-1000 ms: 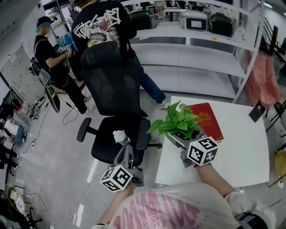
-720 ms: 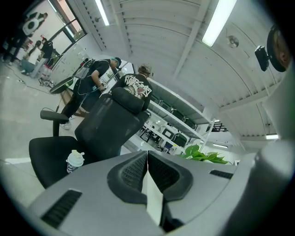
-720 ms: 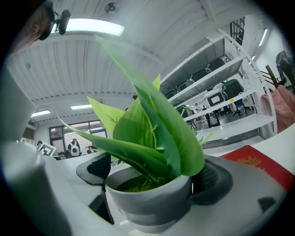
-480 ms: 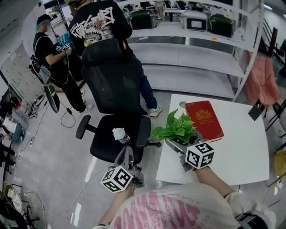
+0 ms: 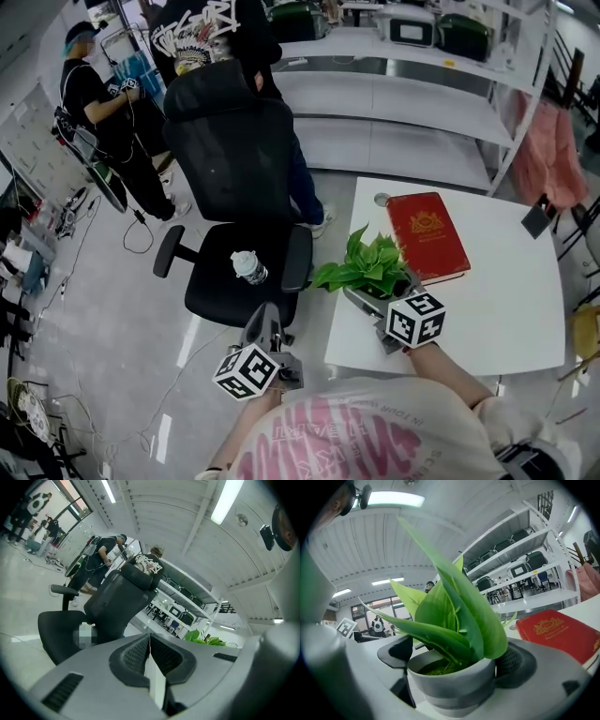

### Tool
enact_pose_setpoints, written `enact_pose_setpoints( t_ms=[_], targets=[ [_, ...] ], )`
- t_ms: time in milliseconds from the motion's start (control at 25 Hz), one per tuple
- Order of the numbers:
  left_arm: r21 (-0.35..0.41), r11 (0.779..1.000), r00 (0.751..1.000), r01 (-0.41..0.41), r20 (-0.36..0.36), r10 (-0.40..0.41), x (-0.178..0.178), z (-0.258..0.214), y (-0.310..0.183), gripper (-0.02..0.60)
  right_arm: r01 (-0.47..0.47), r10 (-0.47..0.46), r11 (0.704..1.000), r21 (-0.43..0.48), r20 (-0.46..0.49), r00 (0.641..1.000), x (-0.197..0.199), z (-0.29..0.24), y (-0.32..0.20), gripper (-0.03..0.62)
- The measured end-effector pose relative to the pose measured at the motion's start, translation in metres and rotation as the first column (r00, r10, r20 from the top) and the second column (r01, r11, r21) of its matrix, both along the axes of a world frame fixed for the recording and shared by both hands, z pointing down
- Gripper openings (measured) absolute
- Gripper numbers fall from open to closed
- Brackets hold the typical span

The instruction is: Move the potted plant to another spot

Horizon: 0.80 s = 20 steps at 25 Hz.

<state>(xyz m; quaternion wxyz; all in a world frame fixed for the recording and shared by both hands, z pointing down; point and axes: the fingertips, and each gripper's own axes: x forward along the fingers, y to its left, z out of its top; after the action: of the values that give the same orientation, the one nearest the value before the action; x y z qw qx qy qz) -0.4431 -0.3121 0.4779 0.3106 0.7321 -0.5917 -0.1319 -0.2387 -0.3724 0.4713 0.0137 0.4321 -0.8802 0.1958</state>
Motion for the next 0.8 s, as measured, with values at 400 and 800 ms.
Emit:
enact_pose_setpoints(
  t_ms=[400, 800],
  targets=[
    [-0.019, 1.0, 1.0, -0.016, -0.007, 0.016, 0.015, 0.009, 0.001, 0.025, 0.028, -0.03, 0.998, -0.056, -0.026, 0.999, 0.005, 0.028, 0.012, 0.552],
    [-0.054, 0.998, 1.0, -0.015, 0.001, 0.015, 0.019, 0.008, 0.018, 0.025, 0.054, -0.06, 0.99, -0.129, -0.046, 0.997, 0.004, 0.042, 0.028, 0.552]
  ],
)
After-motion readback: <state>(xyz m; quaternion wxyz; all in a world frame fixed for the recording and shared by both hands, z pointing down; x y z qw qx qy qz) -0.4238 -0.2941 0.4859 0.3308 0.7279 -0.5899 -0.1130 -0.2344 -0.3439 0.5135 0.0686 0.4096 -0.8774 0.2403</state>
